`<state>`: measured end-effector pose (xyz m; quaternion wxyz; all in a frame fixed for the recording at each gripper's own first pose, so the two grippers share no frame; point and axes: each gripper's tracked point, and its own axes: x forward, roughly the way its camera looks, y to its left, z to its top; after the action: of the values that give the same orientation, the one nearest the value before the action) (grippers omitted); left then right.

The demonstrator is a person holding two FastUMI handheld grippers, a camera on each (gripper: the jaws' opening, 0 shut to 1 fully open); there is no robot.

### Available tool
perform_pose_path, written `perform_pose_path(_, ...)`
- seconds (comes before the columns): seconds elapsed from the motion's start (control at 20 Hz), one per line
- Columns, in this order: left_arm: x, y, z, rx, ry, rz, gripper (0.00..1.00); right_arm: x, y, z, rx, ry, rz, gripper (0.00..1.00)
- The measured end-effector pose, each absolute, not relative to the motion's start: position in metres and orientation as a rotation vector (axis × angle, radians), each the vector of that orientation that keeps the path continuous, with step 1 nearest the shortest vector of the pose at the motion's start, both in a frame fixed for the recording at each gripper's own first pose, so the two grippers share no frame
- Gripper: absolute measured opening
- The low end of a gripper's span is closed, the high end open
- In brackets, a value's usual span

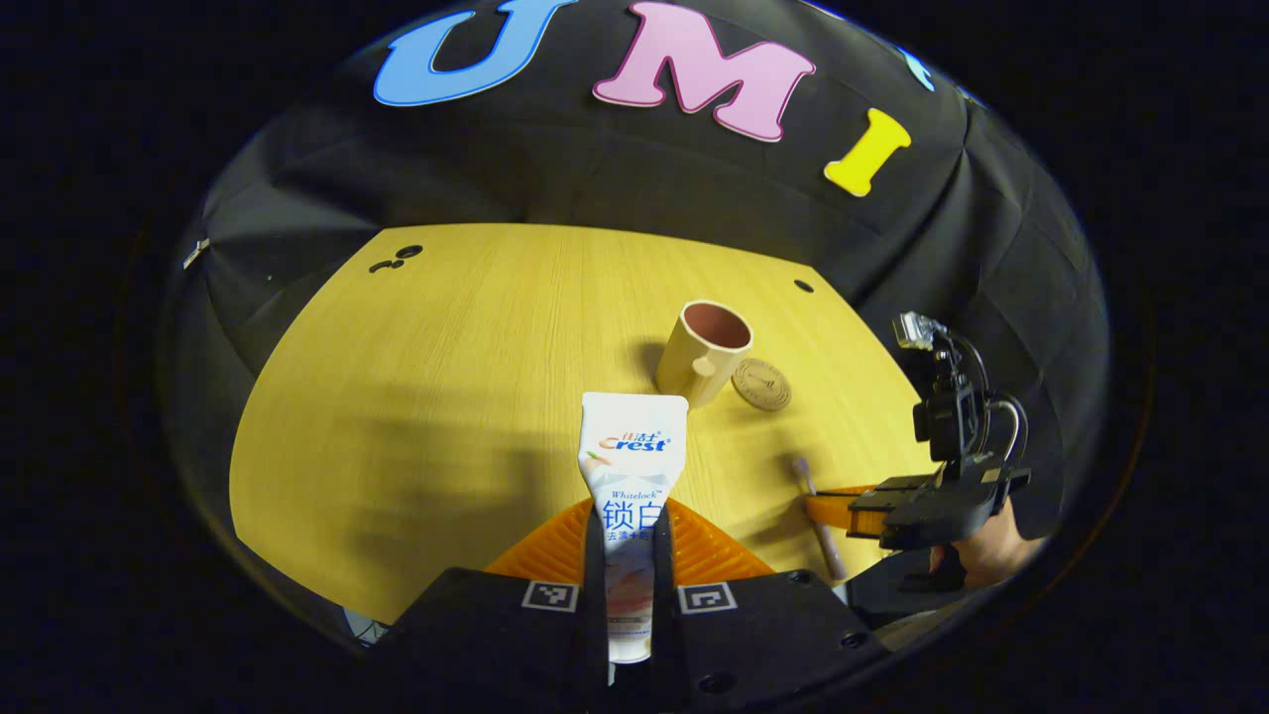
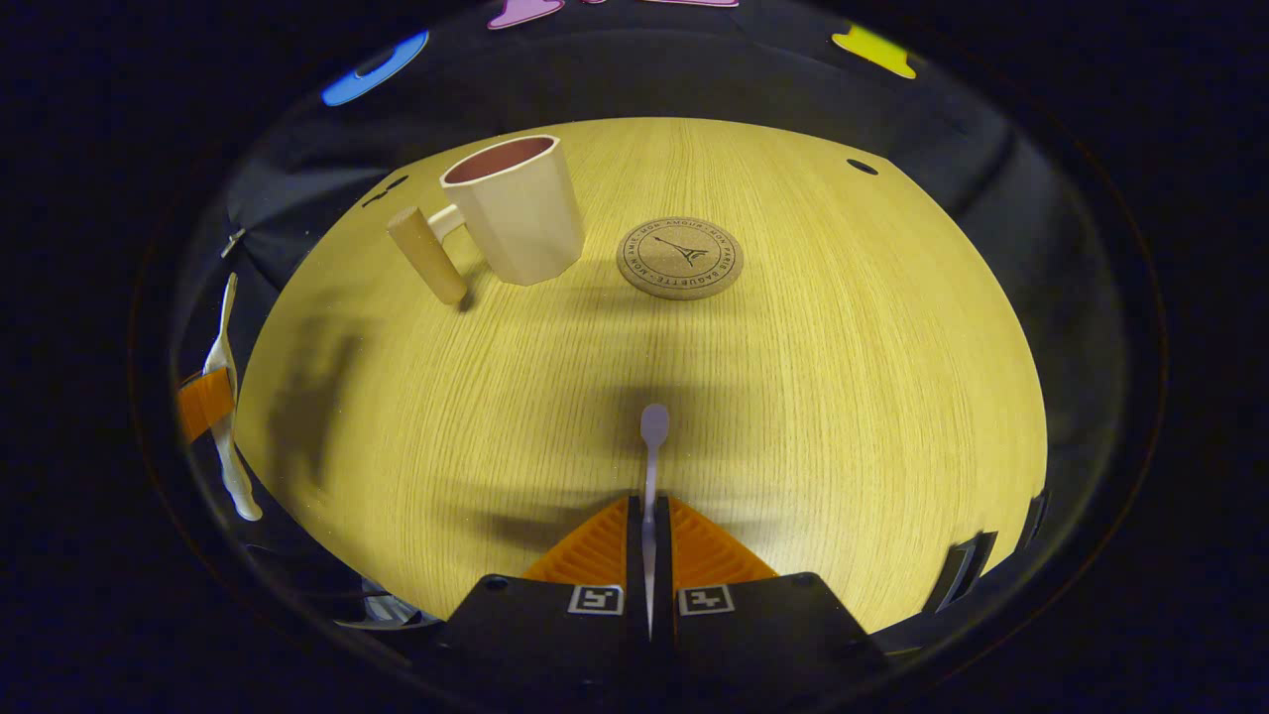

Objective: Put the toothbrush and toothpaste on the desktop into the cup, then pick up the cup and place it on the coaster on the desktop.

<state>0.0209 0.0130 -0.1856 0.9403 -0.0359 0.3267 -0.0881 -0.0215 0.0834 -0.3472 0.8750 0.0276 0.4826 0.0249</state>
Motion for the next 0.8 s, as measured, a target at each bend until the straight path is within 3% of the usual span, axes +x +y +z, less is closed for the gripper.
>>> perform_pose_path(0.15, 0.036, -0.003, -0.16, -0.098, 0.585, -0.207, 0.22, -0.018, 0.081, -0.329, 0.116, 0.921, 0.08, 0.05)
perform_pose_path(0.2, 0.041, -0.007, -0.15, -0.107, 0.556, -0.217, 0.17, -0.017, 0.08, -0.322, 0.132, 0.897, 0.091, 0.05)
perform_pose_path(0.25, 0.048, -0.013, -0.141, -0.117, 0.526, -0.229, 0.22, -0.016, 0.08, -0.315, 0.149, 0.872, 0.103, 0.05)
perform_pose_path(0.45, 0.082, -0.037, -0.095, -0.149, 0.394, -0.278, 0.22, -0.017, 0.078, -0.288, 0.213, 0.795, 0.161, 0.05)
perform_pose_path(0.5, 0.092, -0.044, -0.083, -0.153, 0.361, -0.288, 0.22, -0.018, 0.078, -0.283, 0.227, 0.782, 0.177, 0.0)
perform_pose_path(0.55, 0.104, -0.052, -0.075, -0.156, 0.329, -0.301, 0.22, -0.02, 0.077, -0.276, 0.242, 0.77, 0.192, 0.05)
perform_pose_path(0.8, 0.157, -0.086, -0.036, -0.175, 0.181, -0.372, 0.22, -0.025, 0.059, -0.249, 0.305, 0.718, 0.208, 0.05)
